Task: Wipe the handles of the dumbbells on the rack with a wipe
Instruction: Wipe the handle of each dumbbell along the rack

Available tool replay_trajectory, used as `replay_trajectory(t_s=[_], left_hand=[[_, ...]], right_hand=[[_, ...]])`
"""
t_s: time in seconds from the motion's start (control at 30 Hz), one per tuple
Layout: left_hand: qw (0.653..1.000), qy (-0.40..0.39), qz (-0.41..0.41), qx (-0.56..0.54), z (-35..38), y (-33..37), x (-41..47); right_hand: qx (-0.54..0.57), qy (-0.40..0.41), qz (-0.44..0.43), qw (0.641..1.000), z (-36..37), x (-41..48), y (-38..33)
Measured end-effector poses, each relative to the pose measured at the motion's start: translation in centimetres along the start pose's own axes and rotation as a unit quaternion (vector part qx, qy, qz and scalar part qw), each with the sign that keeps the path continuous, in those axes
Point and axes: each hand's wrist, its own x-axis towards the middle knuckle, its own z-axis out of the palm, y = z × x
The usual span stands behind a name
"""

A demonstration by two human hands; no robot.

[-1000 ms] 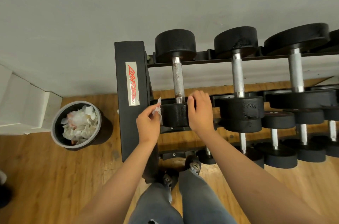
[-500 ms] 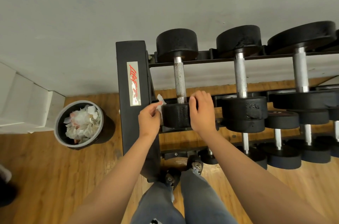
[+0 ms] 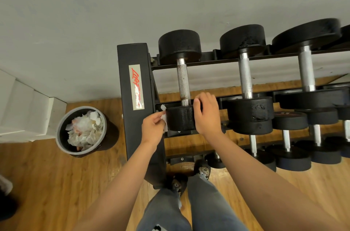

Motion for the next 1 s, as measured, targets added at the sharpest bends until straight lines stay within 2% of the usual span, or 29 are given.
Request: replay_trajectory(t_s=[0.13, 0.33, 0.5, 0.57, 0.63, 0.7, 0.77, 0.87, 1.0], left_hand=[[0.999, 0.019, 0.031, -0.003, -0.6, 0.8, -1.1], [0.987, 0.076, 0.134, 0.051, -0.1, 3.6, -4.7], [0.982, -0.006, 0.19, -0.012, 1.0, 6.9, -6.4], [0.98, -0.009, 0.195, -0.045, 1.2, 8.1, -6.5], [0.979, -0.011, 0.194, -0.066, 1.7, 9.4, -6.4], [0.978, -0.031, 0.196, -0.068, 2.8, 10.7, -6.4], [0.976, -0.065, 0.198, -0.061, 4.5, 12.0, -6.5], [0.977, -0.111, 0.178, -0.037, 7.3, 14.2, -6.4], [0.972, -0.205, 0.101, -0.045, 11.8, 17.0, -6.6]], right_hand=[[-0.007, -0.005, 0.006, 1.0, -0.2, 0.0, 0.0], [-0.019, -0.016, 0.024, 0.999, -0.6, 0.0, -0.7], [0.113, -0.021, 0.081, 0.99, -2.9, -0.2, -1.5], [0.19, -0.014, 0.082, 0.978, -4.8, -0.8, -2.0], [0.252, -0.05, 0.072, 0.964, -6.3, -1.4, -2.3], [0.261, -0.08, 0.052, 0.961, -7.5, -1.6, -2.3], [0.262, -0.075, 0.038, 0.962, -8.8, -1.2, -2.0], [0.313, -0.034, 0.052, 0.948, -11.8, -0.1, -1.1], [0.388, 0.004, 0.089, 0.917, -16.6, 1.3, 1.6]])
